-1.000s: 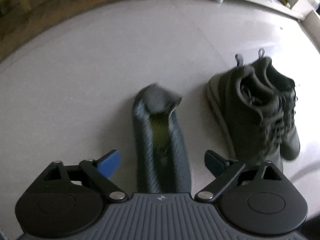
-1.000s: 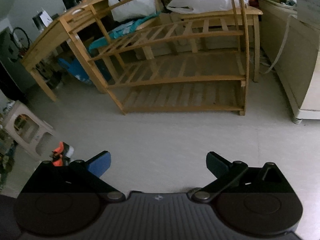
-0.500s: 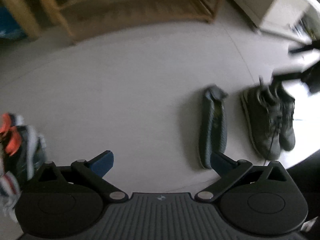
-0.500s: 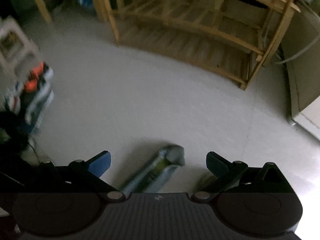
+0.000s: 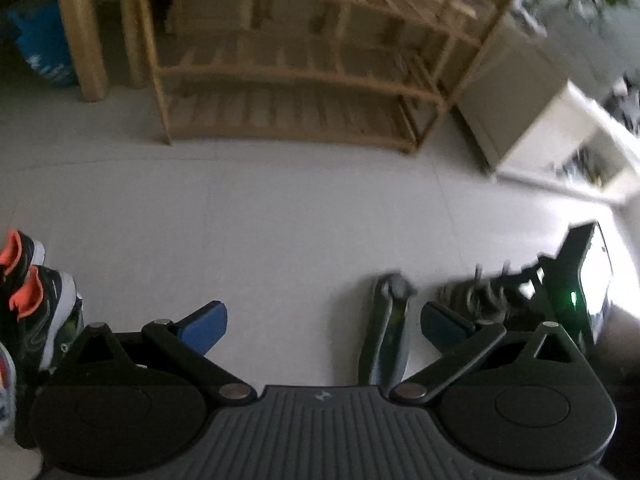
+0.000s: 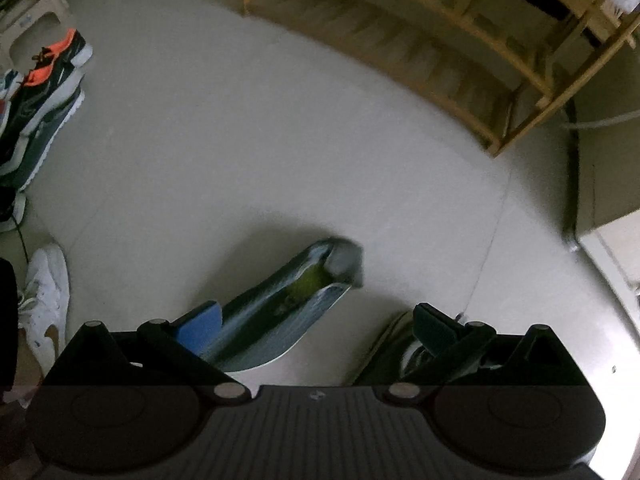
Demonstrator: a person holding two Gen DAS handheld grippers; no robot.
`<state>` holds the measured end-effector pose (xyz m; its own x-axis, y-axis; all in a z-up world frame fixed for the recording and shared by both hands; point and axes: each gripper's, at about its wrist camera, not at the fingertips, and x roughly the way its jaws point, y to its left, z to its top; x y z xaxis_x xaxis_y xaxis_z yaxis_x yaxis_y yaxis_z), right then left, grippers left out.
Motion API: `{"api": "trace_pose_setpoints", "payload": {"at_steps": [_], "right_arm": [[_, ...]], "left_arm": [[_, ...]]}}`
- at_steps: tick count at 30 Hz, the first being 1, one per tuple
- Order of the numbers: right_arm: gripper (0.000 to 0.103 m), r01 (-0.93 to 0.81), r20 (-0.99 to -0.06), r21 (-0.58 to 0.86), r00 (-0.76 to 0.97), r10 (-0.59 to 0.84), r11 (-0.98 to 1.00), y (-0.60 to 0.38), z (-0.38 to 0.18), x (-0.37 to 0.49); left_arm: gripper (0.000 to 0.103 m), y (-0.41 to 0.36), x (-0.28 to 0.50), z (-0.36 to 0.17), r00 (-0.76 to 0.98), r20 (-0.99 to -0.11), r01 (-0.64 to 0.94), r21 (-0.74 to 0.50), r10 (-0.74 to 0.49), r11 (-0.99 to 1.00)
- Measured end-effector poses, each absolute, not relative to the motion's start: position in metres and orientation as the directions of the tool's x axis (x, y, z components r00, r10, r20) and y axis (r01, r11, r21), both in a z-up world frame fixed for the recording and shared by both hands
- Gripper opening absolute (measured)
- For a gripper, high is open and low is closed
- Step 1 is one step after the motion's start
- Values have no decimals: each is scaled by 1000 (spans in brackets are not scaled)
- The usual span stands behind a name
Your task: Organize scattered shoes
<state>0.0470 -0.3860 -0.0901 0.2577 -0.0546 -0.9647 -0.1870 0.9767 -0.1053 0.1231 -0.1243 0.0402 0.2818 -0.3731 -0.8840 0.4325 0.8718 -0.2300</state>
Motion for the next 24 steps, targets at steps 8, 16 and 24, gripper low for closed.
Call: {"api": "trace_pose_setpoints", "payload": {"at_steps": [8, 16, 24], "right_arm": [[103, 52, -981, 7, 193, -3, 999, -435, -166, 59], [101, 187, -993, 63, 112, 43, 980, -457, -220, 94], [61, 182, -999, 31, -18, 35, 983, -459, -280, 111]], "left_arm": [[103, -130, 125, 32, 155, -881, 371, -367, -447, 853], [103, -135, 126, 30, 99, -867, 333, -433, -488, 838], [103, -142, 124, 35, 70, -856, 357, -459, -513, 814]]}}
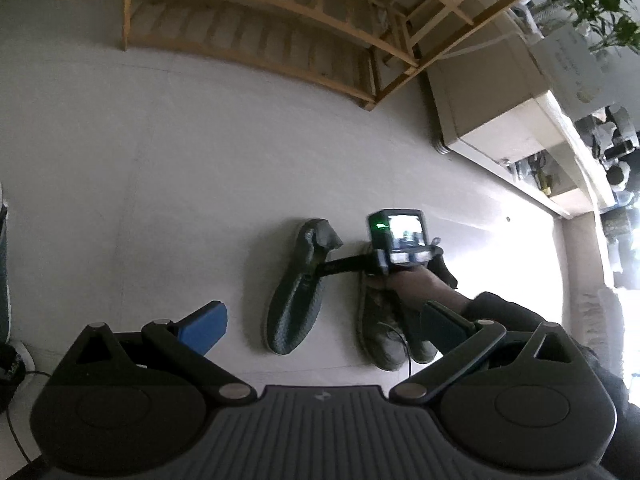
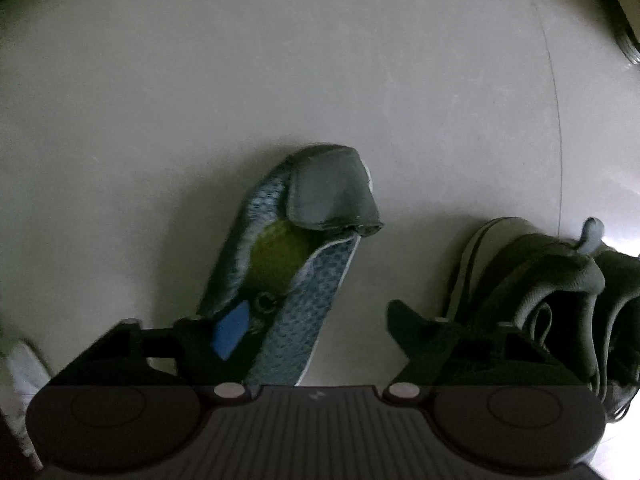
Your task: Organize scattered shoes
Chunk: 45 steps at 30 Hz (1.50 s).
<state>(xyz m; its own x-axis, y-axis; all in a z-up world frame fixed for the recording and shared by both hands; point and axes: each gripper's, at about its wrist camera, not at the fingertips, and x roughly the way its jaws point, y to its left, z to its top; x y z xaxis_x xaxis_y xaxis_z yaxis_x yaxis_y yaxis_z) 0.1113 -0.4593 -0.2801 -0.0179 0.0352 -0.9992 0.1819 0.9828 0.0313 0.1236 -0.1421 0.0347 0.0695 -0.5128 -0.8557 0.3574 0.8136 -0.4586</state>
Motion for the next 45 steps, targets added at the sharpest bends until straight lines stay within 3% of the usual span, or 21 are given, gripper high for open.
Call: {"api": "trace_pose_setpoints", "payload": {"at_steps": [2, 3, 4, 6, 14, 38, 41, 42, 43, 45], "right_arm": [[49, 174, -999, 41, -29, 47, 984, -456, -288, 113], [35, 173, -998, 48, -29, 54, 984, -455, -290, 113], [14, 168, -997, 66, -25, 71, 984, -452, -292, 113], [8, 111, -997, 65, -23, 68, 992, -445, -294, 113], [5, -239, -996, -83, -12, -89, 968, -425, -282, 111], [5, -269, -984, -62, -147, -105, 961, -451, -269, 60], [9, -272, -983, -70, -145, -113, 960, -452, -266, 61], [20, -281, -983, -77, -138, -119, 957, -449, -266, 62], [46, -286, -983, -80, -134, -123, 955, -448, -261, 63], [75, -283, -987, -57, -125, -96, 957, -444, -251, 66]], "left_arm": [[103, -146, 122, 37, 65, -854, 379, -458, -517, 804], [103, -148, 122, 37, 61, -853, 384, -458, -518, 801], [103, -149, 122, 36, 57, -854, 383, -460, -518, 801], [103, -150, 122, 35, 48, -855, 371, -464, -516, 804], [103, -158, 119, 34, 25, -853, 378, -475, -521, 795], [103, -175, 119, 35, 26, -851, 374, -478, -524, 795], [103, -172, 120, 35, 36, -848, 378, -479, -529, 792], [103, -172, 121, 35, 39, -847, 378, -478, -530, 793], [103, -171, 121, 36, 44, -847, 377, -477, -529, 794], [103, -167, 122, 37, 67, -848, 372, -468, -526, 801]]}}
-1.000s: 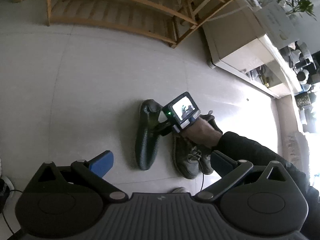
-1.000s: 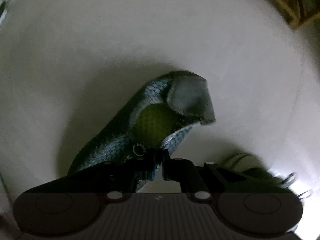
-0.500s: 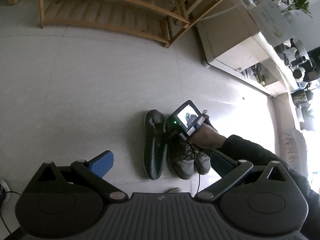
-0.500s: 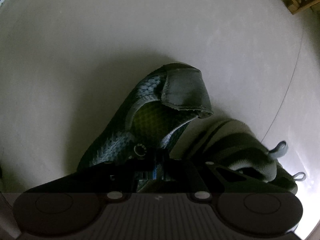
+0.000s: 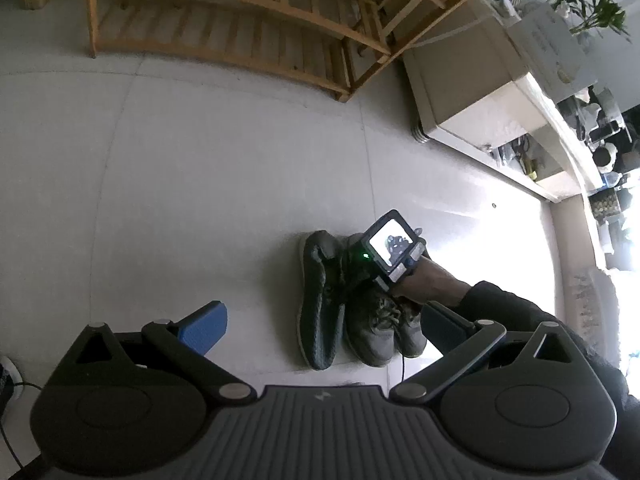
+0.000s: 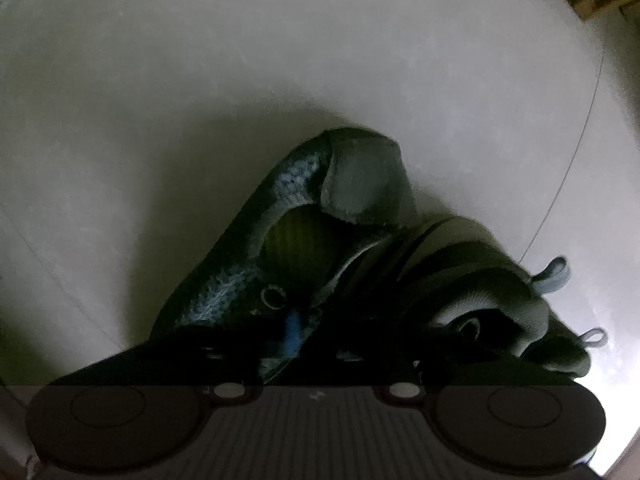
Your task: Organize scattered shoes
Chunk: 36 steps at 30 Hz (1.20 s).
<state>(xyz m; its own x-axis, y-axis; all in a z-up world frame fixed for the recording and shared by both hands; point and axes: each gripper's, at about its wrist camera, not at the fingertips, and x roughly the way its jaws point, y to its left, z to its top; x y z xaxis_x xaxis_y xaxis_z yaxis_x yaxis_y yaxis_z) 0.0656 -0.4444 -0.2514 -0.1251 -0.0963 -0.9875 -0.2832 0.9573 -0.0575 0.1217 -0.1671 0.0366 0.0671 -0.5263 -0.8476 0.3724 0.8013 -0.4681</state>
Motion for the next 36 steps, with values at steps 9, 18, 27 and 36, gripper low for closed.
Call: {"api": "trace_pose_setpoints", "payload": {"at_steps": [9, 18, 27, 36], "right_arm": [[99, -361, -988, -148, 3, -157, 921, -415, -176, 67], [103, -435, -945, -251, 301, -123, 865, -357, -38, 29], [103, -414, -868, -184, 494, 50, 892, -324, 21, 25], [103, -307, -849, -107, 523, 74, 946, -325, 13, 53]], "left_arm": [[103, -136, 139, 40, 218, -848, 375, -384, -483, 844], [103, -26, 181, 28, 381, -845, 334, -253, -376, 908], [103, 90, 228, 12, 380, -897, 309, -108, -227, 945], [103, 151, 261, -117, 263, -948, 253, -113, -180, 961]]}}
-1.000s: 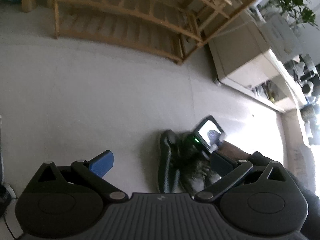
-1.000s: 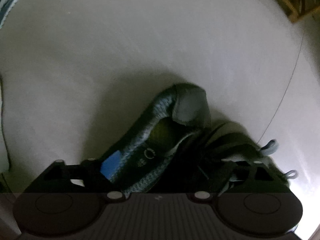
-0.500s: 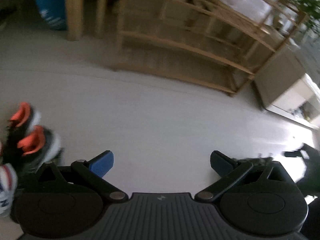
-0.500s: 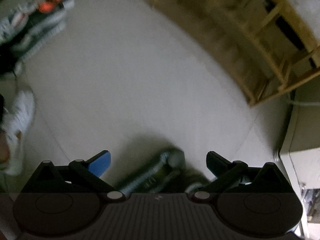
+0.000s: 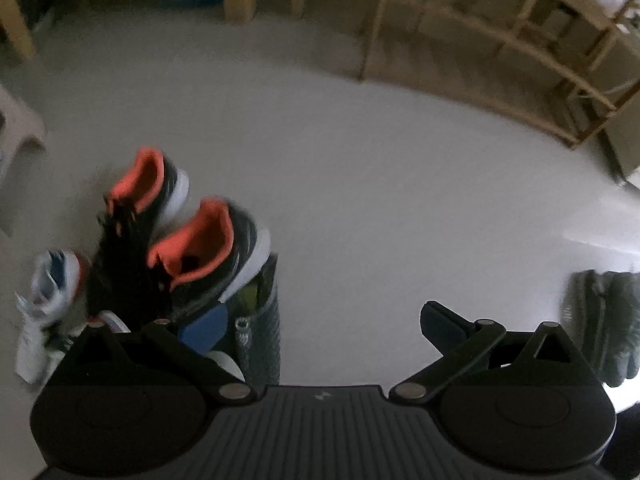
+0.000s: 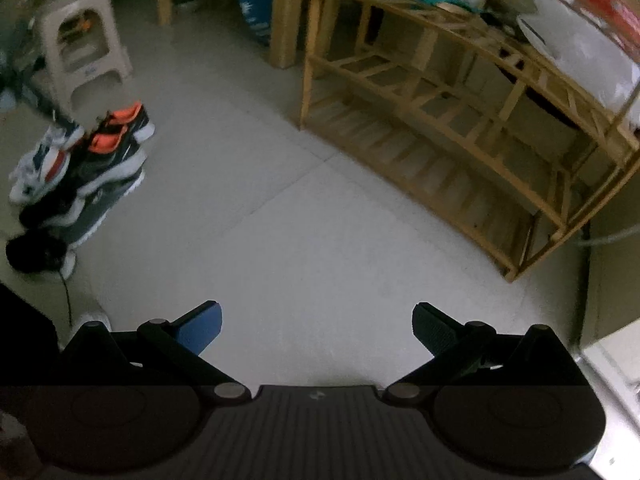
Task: Organize scattered shoes
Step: 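Move both tools back to the shoe pile near the stool, then grasp the second knit slip-on at the heel with the left tool and lift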
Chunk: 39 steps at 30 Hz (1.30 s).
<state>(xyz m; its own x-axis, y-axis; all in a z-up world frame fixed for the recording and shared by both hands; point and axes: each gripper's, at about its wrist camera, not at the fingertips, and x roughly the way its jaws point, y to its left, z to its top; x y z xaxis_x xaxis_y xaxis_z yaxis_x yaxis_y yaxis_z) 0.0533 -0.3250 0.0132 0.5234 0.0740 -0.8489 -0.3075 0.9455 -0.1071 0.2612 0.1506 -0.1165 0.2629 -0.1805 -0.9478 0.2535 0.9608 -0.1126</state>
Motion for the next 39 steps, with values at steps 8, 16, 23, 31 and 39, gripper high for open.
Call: {"api": "trace_pose_setpoints", "payload": {"at_steps": [8, 16, 23, 31, 39], "right_arm": [[103, -280, -884, -46, 458, 91, 959, -329, -11, 64], [103, -343, -919, -11, 374, 126, 939, -314, -34, 68], [103, -380, -915, 87, 334, 225, 921, -308, -34, 66], [103, -364, -908, 91, 352, 228, 927, -314, -30, 62], [103, -340, -883, 114, 395, 252, 934, -322, -14, 56]], "left_arm": [[103, 163, 286, -222, 175, -964, 210, -164, -202, 964], [97, 157, 306, -270, 169, -970, 224, -133, -173, 966], [13, 152, 304, -290, 149, -989, 225, 37, 3, 974], [3, 152, 285, -265, 193, -981, 241, 77, 31, 967], [2, 140, 260, -219, 245, -969, 262, 85, 19, 961]]}}
